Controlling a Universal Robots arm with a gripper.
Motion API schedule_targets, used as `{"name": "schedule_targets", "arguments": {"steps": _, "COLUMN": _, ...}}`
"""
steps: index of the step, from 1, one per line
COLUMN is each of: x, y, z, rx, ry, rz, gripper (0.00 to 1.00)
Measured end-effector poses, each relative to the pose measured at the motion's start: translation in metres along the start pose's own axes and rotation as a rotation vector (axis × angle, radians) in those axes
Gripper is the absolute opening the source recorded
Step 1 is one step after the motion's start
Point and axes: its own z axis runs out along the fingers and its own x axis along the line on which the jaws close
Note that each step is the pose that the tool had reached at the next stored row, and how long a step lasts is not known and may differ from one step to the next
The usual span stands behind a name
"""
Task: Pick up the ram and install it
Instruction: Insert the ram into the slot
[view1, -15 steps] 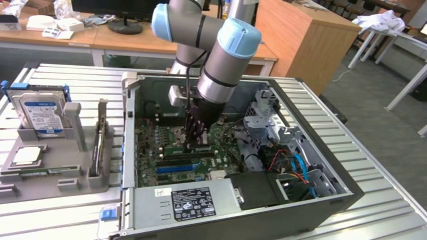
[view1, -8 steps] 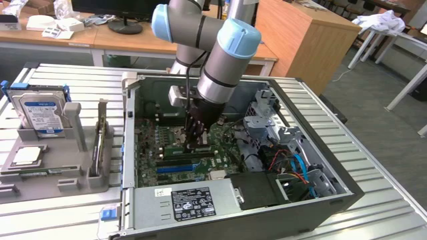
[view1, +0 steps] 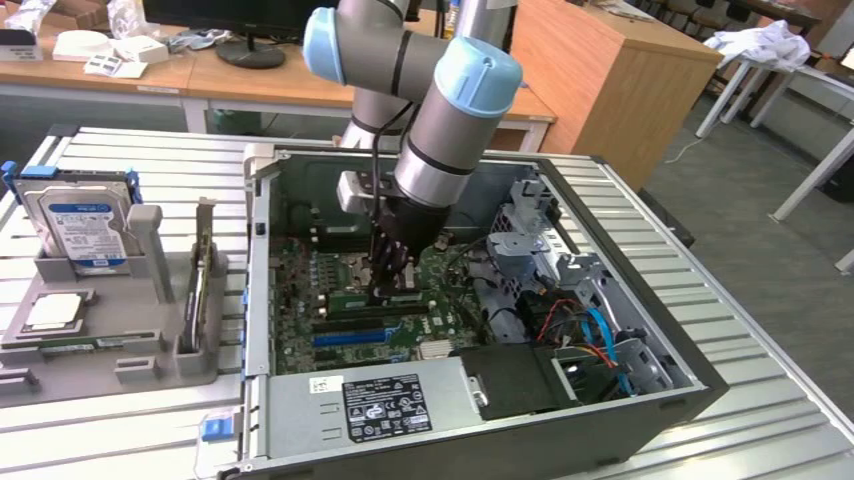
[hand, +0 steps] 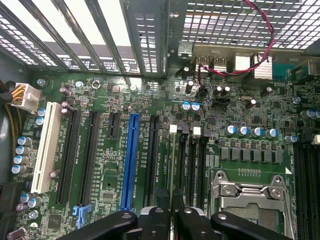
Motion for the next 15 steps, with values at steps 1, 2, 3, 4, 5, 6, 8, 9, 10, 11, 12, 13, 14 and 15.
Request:
{"name": "schedule_targets", "arguments": {"steps": 1, "x": 0.0002, "y": 0.0003, "z": -0.0011, "rx": -0.0005, "ry": 0.0007, "rz": 0.000, "gripper": 0.13}}
{"name": "schedule_targets", "arguments": {"steps": 2, "x": 0.0001, "y": 0.0004, "z": -0.0019, "rx": -0.0005, "ry": 0.0007, "rz": 0.000, "gripper": 0.13}}
{"name": "schedule_targets", "arguments": {"steps": 3, "x": 0.0001, "y": 0.0005, "z": -0.0024, "rx": -0.0005, "ry": 0.0007, "rz": 0.000, "gripper": 0.13}}
{"name": "schedule_targets", "arguments": {"steps": 4, "x": 0.0001, "y": 0.0005, "z": -0.0024, "rx": -0.0005, "ry": 0.0006, "rz": 0.000, "gripper": 0.13}}
{"name": "schedule_targets", "arguments": {"steps": 5, "x": 0.0001, "y": 0.0005, "z": -0.0024, "rx": -0.0005, "ry": 0.0006, "rz": 0.000, "gripper": 0.13}}
{"name": "schedule_targets", "arguments": {"steps": 6, "x": 0.0002, "y": 0.0005, "z": -0.0024, "rx": -0.0006, "ry": 0.0008, "rz": 0.000, "gripper": 0.13}}
{"name": "schedule_targets", "arguments": {"steps": 8, "x": 0.0002, "y": 0.0006, "z": -0.0025, "rx": -0.0006, "ry": 0.0008, "rz": 0.000, "gripper": 0.13}}
{"name": "schedule_targets", "arguments": {"steps": 9, "x": 0.0002, "y": 0.0006, "z": -0.0025, "rx": -0.0007, "ry": 0.0009, "rz": 0.000, "gripper": 0.13}}
{"name": "schedule_targets", "arguments": {"steps": 10, "x": 0.0002, "y": 0.0006, "z": -0.0025, "rx": -0.0007, "ry": 0.0010, "rz": 0.000, "gripper": 0.13}}
{"name": "schedule_targets", "arguments": {"steps": 11, "x": 0.0001, "y": 0.0006, "z": -0.0025, "rx": -0.0007, "ry": 0.0010, "rz": 0.000, "gripper": 0.13}}
{"name": "schedule_targets", "arguments": {"steps": 12, "x": -0.0001, "y": 0.0005, "z": -0.0026, "rx": -0.0007, "ry": 0.0009, "rz": 0.001, "gripper": 0.13}}
{"name": "schedule_targets", "arguments": {"steps": 13, "x": -0.0002, "y": 0.0005, "z": -0.0026, "rx": -0.0007, "ry": 0.0008, "rz": 0.001, "gripper": 0.13}}
{"name": "schedule_targets", "arguments": {"steps": 14, "x": -0.0002, "y": 0.0005, "z": -0.0025, "rx": -0.0007, "ry": 0.0008, "rz": 0.001, "gripper": 0.13}}
{"name": "schedule_targets", "arguments": {"steps": 15, "x": -0.0002, "y": 0.0006, "z": -0.0025, "rx": -0.0007, "ry": 0.0007, "rz": 0.001, "gripper": 0.13}}
